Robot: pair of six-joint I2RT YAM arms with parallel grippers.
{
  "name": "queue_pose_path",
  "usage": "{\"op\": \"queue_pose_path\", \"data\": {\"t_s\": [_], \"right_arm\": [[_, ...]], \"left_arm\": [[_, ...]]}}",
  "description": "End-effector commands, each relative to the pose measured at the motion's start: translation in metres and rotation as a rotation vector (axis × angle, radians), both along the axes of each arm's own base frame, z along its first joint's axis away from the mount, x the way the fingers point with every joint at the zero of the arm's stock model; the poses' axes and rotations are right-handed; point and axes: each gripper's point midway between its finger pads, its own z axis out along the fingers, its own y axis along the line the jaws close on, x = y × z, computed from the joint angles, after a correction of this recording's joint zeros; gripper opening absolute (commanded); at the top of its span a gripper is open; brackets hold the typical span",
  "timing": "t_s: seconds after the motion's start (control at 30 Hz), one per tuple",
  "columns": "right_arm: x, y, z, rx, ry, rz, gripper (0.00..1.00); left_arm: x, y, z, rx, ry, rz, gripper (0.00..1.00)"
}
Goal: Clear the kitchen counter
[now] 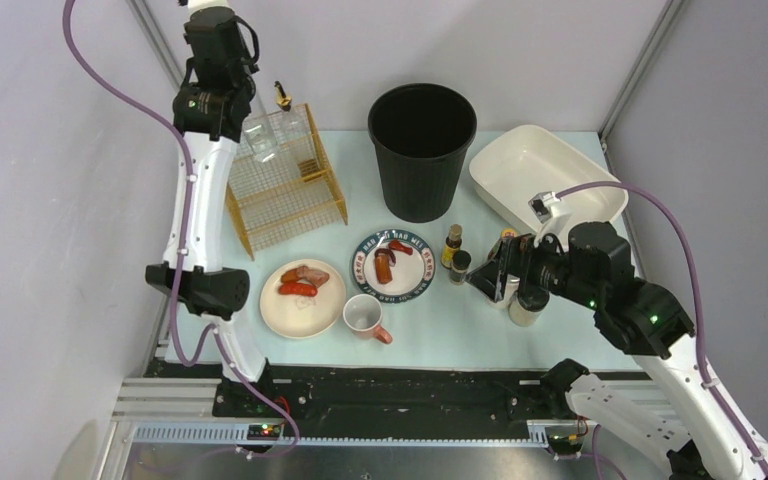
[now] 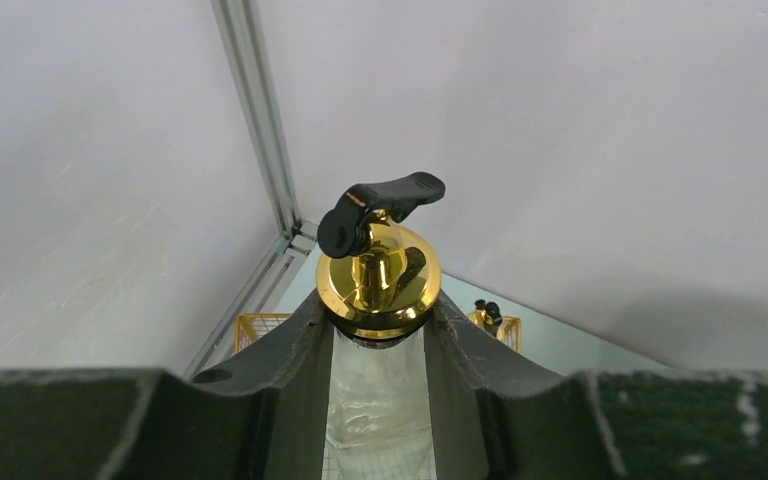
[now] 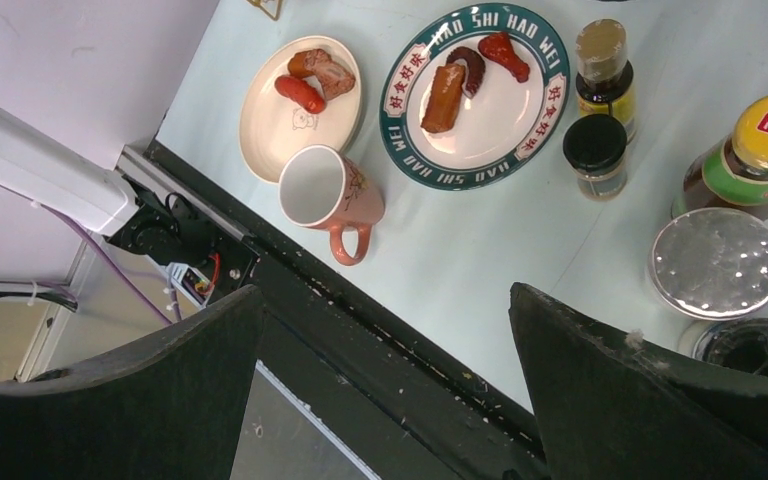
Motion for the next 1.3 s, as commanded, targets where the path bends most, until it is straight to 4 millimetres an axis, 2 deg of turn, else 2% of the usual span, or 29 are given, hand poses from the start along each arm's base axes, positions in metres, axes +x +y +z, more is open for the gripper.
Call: {"op": "queue_pose_path", "data": {"t_s": [0.0, 0.13, 0.43, 0.7, 1.1, 1.13, 1.17, 1.23, 1.27], "right_arm": [[0.003, 0.009, 0.007, 0.029, -0.034, 0.035, 0.96], [0.002, 0.013, 0.003, 0.032, -0.021, 0.051, 0.96], [0.004, 0.017, -0.005, 0.016, -0.006, 0.075, 0.96], [0.005, 0.021, -0.016, -0.002, 0.024, 0.101, 0.97], [0.002, 0.022, -0.021, -0.003, 0.038, 0.117, 0.97], [0.002, 0.022, -0.021, -0.002, 0.041, 0.119, 0.97], [0.002, 0.022, -0.022, -0.002, 0.042, 0.12, 0.97], [0.002, 0.022, -0.022, -0.002, 0.042, 0.119, 0.97], [0.002, 0.022, -0.021, -0.001, 0.04, 0.116, 0.97]], "left_arm": [[-0.007, 0.013, 0.071, -0.073, -0.277, 0.081, 0.0], [-0.002, 0.023, 0.07, -0.08, -0.299, 0.14, 0.0], [0.012, 0.039, 0.053, -0.102, -0.324, 0.276, 0.0], [0.016, 0.044, 0.049, -0.11, -0.366, 0.344, 0.0], [0.019, 0.019, 0.048, -0.027, -0.447, 0.323, 0.0], [0.02, 0.017, 0.042, 0.004, -0.425, 0.326, 0.0], [0.018, 0.013, 0.046, 0.002, -0.451, 0.324, 0.0], [0.02, 0.008, 0.036, 0.032, -0.434, 0.316, 0.0], [0.017, 0.007, 0.039, 0.03, -0.448, 0.312, 0.0]]}}
